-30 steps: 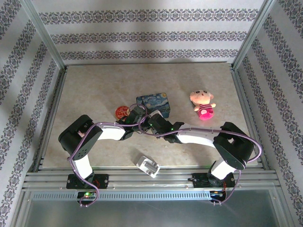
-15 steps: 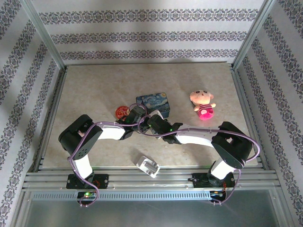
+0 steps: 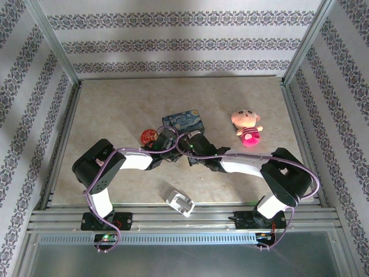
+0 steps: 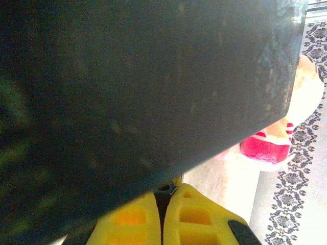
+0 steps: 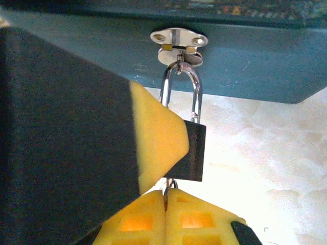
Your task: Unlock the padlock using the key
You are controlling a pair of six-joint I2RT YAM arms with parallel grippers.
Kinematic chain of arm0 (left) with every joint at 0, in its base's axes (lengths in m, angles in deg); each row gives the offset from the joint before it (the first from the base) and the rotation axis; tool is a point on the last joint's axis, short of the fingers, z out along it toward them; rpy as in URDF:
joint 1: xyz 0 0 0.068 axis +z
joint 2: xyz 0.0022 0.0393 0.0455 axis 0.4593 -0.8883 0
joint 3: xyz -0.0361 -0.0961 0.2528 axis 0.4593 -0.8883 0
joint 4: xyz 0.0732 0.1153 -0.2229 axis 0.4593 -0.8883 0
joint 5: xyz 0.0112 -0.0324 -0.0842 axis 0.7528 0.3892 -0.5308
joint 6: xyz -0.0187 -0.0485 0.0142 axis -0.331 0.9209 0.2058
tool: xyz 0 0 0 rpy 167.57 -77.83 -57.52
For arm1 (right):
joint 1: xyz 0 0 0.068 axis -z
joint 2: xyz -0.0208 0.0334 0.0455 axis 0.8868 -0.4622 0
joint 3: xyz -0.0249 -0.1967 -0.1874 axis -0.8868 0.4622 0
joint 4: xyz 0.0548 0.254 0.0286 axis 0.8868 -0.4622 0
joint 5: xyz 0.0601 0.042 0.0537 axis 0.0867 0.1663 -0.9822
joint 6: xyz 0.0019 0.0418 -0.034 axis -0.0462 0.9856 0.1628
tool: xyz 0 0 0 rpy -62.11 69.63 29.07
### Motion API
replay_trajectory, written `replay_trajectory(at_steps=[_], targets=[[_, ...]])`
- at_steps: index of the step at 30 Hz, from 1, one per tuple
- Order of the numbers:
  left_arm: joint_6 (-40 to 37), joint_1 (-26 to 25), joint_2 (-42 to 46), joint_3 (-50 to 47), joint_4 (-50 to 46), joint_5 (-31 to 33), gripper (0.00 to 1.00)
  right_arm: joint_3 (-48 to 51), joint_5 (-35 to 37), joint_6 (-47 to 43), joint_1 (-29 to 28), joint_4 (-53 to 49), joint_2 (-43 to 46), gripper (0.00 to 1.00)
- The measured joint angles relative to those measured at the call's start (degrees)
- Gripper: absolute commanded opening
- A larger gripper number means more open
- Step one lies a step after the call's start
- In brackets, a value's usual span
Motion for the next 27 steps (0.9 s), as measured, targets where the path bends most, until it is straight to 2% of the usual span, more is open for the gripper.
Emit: replay_trajectory(at_steps=[12, 27], targets=[[0.0, 0.0, 0.0, 0.3, 0.0, -1.3, 0.0, 5.1, -18.9, 8.3, 8.8, 7.0, 2.6, 0.0], [0.0, 0.0, 0.0, 0.0, 1.0, -2.4, 0.0, 8.9, -31.3, 17.7, 14.7, 13.9, 2.7, 0.0]])
